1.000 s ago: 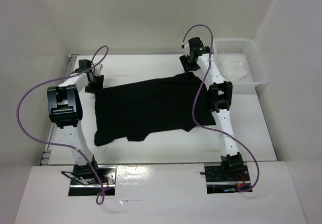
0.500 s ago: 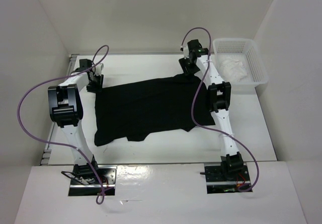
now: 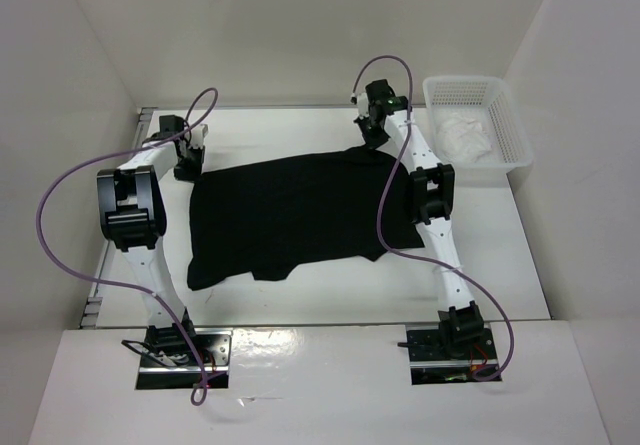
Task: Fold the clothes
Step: Fold the tank top
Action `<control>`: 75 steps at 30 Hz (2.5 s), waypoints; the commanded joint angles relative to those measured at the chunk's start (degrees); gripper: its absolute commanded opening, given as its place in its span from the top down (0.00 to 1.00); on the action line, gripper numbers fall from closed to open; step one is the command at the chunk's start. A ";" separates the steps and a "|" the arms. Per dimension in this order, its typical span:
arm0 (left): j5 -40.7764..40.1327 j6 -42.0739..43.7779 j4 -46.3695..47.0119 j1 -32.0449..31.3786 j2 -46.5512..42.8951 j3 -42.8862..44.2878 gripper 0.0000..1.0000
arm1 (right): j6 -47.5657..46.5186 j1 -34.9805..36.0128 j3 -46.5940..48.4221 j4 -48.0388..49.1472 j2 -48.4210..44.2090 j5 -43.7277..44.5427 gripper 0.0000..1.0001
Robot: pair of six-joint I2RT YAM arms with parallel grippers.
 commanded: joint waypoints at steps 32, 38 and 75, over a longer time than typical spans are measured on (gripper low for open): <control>-2.95 2.08 -8.67 2.54 -41.25 11.42 0.98 | -4.59 -0.64 -29.54 12.60 -62.16 6.50 1.00; -2.95 2.70 -9.20 2.54 -43.63 10.27 0.98 | -4.59 -0.64 -35.44 13.13 -67.00 6.50 1.00; 0.30 1.47 -8.14 3.07 -38.25 11.71 1.00 | -5.38 -1.78 -26.35 14.43 -58.89 -0.17 1.00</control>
